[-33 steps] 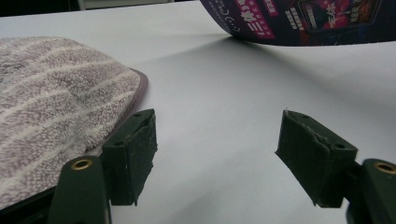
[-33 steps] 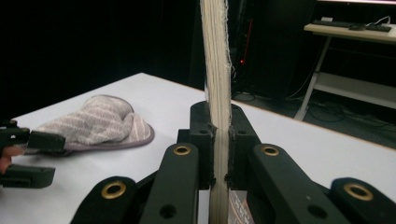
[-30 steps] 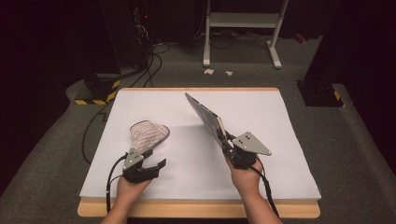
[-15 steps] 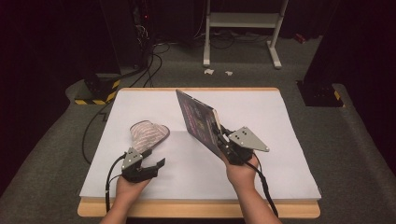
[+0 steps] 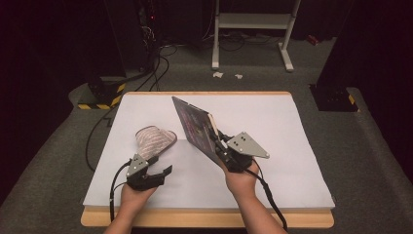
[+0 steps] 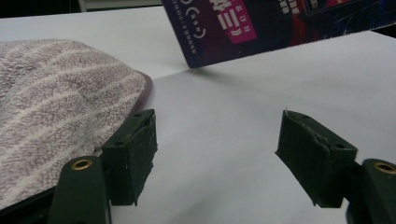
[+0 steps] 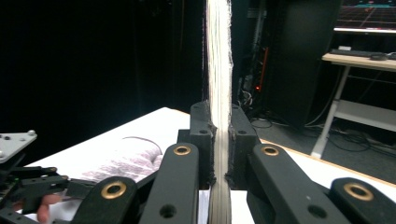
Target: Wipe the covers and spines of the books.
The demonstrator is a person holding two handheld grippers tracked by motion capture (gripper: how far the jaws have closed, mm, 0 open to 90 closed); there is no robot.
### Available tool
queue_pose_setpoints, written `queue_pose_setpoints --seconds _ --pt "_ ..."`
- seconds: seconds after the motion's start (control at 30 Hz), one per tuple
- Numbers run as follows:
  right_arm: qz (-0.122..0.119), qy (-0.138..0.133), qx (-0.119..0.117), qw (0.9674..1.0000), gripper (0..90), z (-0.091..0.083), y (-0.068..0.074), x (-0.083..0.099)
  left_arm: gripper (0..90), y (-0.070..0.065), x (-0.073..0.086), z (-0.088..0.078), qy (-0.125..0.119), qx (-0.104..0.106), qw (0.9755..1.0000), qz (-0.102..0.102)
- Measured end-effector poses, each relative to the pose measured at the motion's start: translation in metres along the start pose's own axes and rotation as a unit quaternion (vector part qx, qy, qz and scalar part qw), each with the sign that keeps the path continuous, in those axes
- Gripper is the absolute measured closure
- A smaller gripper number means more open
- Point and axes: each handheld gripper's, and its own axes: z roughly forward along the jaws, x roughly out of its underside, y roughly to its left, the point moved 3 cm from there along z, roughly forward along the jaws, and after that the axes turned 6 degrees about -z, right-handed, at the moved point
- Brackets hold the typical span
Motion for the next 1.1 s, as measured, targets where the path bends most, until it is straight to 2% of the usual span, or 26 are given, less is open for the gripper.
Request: queue_pose_setpoints --seconds 0.2,0.3,0.57,0.63,0.73,0.87,1.1 --pt "0.001 0.008 -0.004 1.0000 84.6 0.003 0.004 0.004 28.5 -0.001 0.000 0.001 0.004 0.001 1.0000 0.005" --pt "-0.006 0.006 0.007 0.9999 84.5 0.002 0.002 0.005 28.5 -0.002 0.001 0.001 0.005 0.002 1.0000 0.006" --pt "0.002 0.009 0.033 0.9994 84.3 -0.006 -0.015 0.017 28.5 -0.002 0.002 0.002 0.005 0.002 1.0000 0.006" --pt "0.010 0.011 0.037 0.9992 84.3 -0.008 -0.020 0.021 28.5 -0.003 0.002 0.002 0.006 0.002 1.0000 0.006" --pt "0.007 0.012 0.044 0.9989 84.3 -0.011 -0.026 0.025 28.5 -0.004 0.002 0.003 0.006 0.008 0.9999 0.003" --pt "0.000 0.029 0.060 0.9978 84.3 -0.015 -0.030 0.032 28.5 -0.009 0.002 0.004 0.009 0.013 0.9998 0.010" --pt "0.019 0.060 0.080 0.9948 84.2 -0.020 -0.048 0.059 28.5 -0.011 0.003 0.006 0.013 0.015 0.9997 0.014"
